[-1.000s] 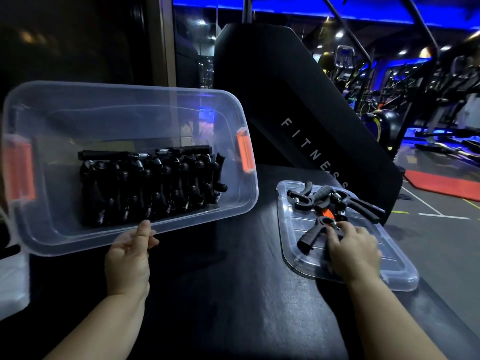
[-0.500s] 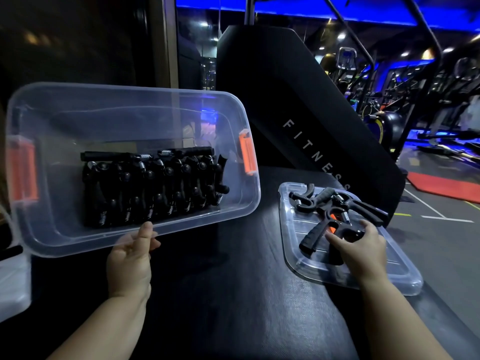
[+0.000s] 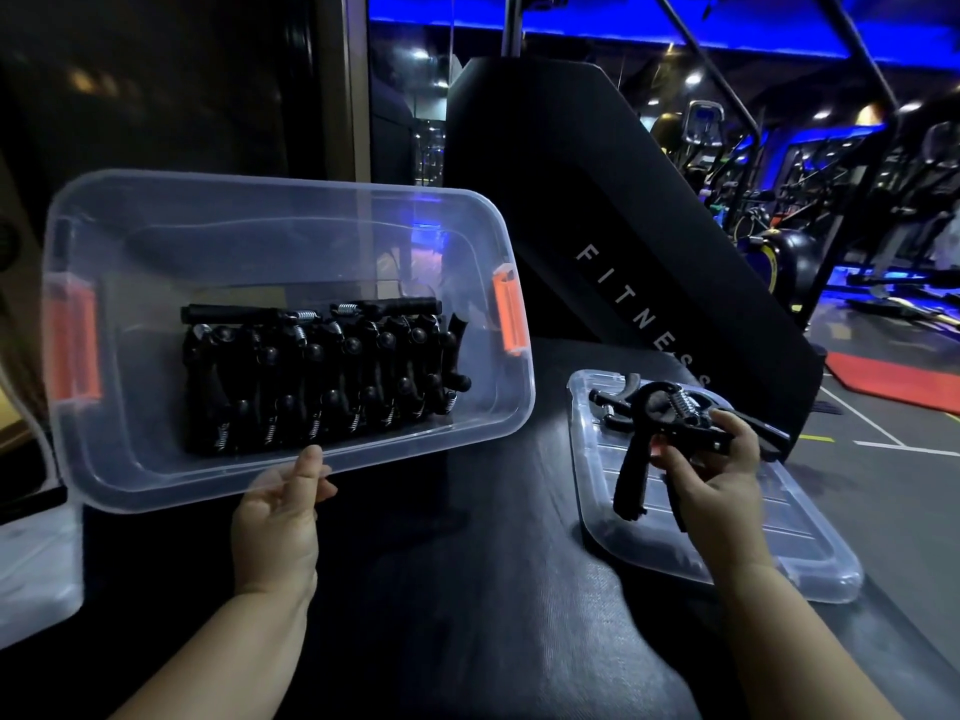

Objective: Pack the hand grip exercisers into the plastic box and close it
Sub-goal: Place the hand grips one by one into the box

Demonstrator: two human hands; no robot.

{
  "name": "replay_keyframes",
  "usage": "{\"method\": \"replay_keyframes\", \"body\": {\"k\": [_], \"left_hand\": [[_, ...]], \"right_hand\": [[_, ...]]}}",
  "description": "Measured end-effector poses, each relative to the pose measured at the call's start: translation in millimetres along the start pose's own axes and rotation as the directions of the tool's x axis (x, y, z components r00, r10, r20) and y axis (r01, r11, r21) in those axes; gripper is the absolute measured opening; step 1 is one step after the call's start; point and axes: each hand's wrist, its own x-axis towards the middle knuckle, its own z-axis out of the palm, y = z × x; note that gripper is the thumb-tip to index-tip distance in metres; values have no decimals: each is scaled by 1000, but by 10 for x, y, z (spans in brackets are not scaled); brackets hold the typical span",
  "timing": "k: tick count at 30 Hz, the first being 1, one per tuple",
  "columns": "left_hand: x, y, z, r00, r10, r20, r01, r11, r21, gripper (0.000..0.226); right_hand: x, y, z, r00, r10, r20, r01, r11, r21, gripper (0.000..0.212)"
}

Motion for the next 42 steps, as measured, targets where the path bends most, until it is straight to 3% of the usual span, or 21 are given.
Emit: {"method": "replay_keyframes", "body": {"k": [3,8,12,17,25,31,33,36,39,42], "left_hand": [[-8,9,-2,1000,7,0,-7,1000,1,22],[5,-1,-11,1000,1,5,-1,1000,-5,21],[9,-13,-24,1000,-18,16,18,1000,1,22],[23,-26,-33,999,-33,33,33,999,3,23],[15,4,-26,999,-31,20,31,1000,-1,21],[23,-4,-62,999,-53,5,52,997,54,26],[13,5,-75,998,-66,10,65,995,76,32],[2,30,-82,996,-84,-11,85,993,88,37],[23,21,-88,997,-72,-3,72,991,111,38],[25,44,-87,996,-92,17,92,996,22,48]], "right_hand": [[19,-13,21,999,30,29,-32,999,44,57],[-10,-58,107,985,81,153,-70,994,-79,1],[3,10,141,986,85,145,-55,978,-203,11],[1,-21,99,981,125,148,-104,985,-138,10],[-37,-553,315,972,-86,217,104,992,-70,9],[-126,-1040,714,874,-286,393,336,940,-64,4],[-127,-1153,847,836,-323,443,382,923,-50,18],[-82,-1251,1065,771,-407,490,502,862,-74,15],[13,-1302,1306,743,-434,510,571,808,-144,29],[111,-1373,1541,722,-417,552,606,766,-213,32]]}}
